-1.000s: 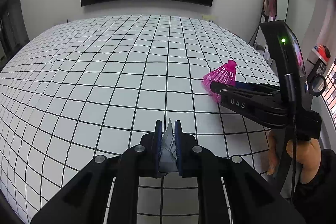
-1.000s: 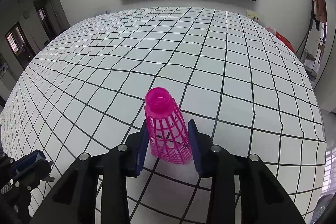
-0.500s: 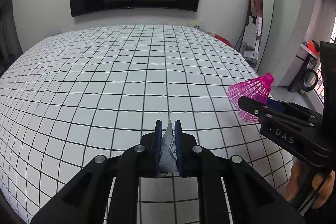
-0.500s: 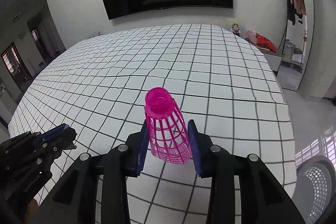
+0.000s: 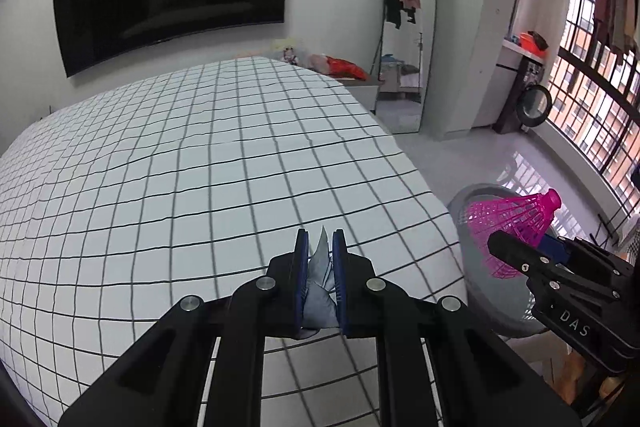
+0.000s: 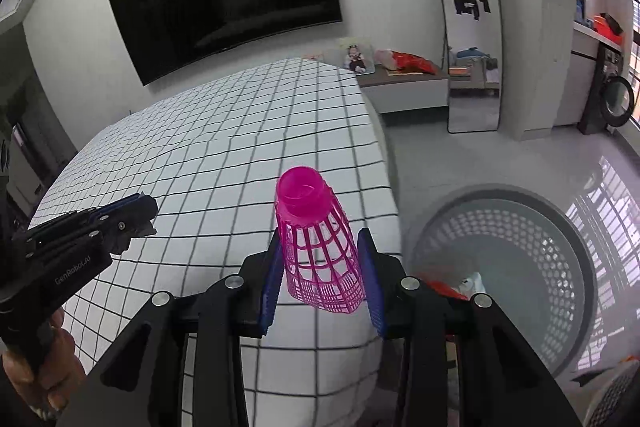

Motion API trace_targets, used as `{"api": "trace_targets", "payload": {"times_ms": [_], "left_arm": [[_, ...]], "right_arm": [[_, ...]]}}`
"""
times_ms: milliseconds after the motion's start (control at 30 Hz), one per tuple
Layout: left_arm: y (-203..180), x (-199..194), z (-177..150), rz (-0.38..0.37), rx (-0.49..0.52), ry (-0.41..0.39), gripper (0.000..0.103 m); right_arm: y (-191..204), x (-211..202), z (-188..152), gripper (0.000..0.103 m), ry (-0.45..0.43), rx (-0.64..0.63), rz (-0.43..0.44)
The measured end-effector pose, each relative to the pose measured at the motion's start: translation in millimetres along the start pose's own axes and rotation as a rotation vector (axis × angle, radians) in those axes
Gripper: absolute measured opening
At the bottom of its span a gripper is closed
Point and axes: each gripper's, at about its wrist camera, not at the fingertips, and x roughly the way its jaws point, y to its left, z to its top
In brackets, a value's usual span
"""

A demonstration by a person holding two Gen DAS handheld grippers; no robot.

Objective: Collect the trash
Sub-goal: 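Carry the cloth and shuttlecock over the grey basket and open both grippers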

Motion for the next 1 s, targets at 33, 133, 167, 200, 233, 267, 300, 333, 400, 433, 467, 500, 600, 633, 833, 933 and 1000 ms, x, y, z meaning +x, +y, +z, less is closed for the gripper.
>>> {"api": "trace_targets", "payload": {"times_ms": [33, 133, 167, 200, 233, 267, 300, 333, 400, 433, 467, 500, 600, 633, 833, 933, 1000], "left_arm": [[-9, 0, 1, -0.012, 0.015, 0.000, 0.013], [-42, 5, 2, -0.050, 0.064, 0.007, 0.013], [-54, 7, 3, -0.060, 0.082, 0.012, 0.013], [-63, 10, 4, -0.069, 0.095, 0.016, 0.013], [-73, 13, 3, -0.080, 0.109, 0.021, 0.013], [-83, 17, 3, -0.089, 0.121, 0.027, 0.013], [-92, 22, 2, -0.095, 0.130, 0.035, 0.013], [-103, 27, 1, -0.107, 0.138, 0.047, 0.013], [-120, 36, -1, -0.120, 0.159, 0.062, 0.013], [-128, 40, -2, -0.121, 0.171, 0.067, 0.013], [-136, 45, -3, -0.123, 0.183, 0.074, 0.013], [-143, 50, -3, -0.127, 0.193, 0.082, 0.013], [-159, 63, -4, -0.126, 0.205, 0.102, 0.013], [-163, 67, -4, -0.125, 0.207, 0.108, 0.013], [-177, 81, -1, -0.117, 0.213, 0.122, 0.014], [-180, 87, -1, -0.112, 0.209, 0.134, 0.015], [-182, 90, -1, -0.108, 0.212, 0.142, 0.016]], "right_arm": [[-12, -6, -3, 0.035, -0.006, 0.018, -0.013], [-45, -22, -14, 0.035, -0.024, 0.068, -0.054], [-54, -26, -17, 0.035, -0.029, 0.080, -0.068], [-67, -31, -21, 0.035, -0.035, 0.096, -0.087], [-78, -34, -25, 0.035, -0.039, 0.111, -0.102], [-85, -35, -26, 0.035, -0.041, 0.126, -0.114], [-97, -37, -30, 0.035, -0.041, 0.148, -0.127], [-106, -37, -34, 0.035, -0.038, 0.162, -0.136], [-125, -39, -41, 0.035, -0.031, 0.191, -0.153], [-132, -39, -43, 0.035, -0.029, 0.200, -0.157], [-138, -40, -45, 0.035, -0.029, 0.209, -0.163], [-146, -38, -47, 0.035, -0.029, 0.219, -0.171], [-159, -31, -49, 0.035, -0.018, 0.245, -0.165], [-162, -29, -49, 0.035, -0.015, 0.249, -0.163], [-166, -11, -46, 0.035, 0.012, 0.254, -0.161], [-172, -5, -45, 0.035, 0.020, 0.251, -0.160], [-173, -3, -45, 0.037, 0.017, 0.250, -0.162]]}}
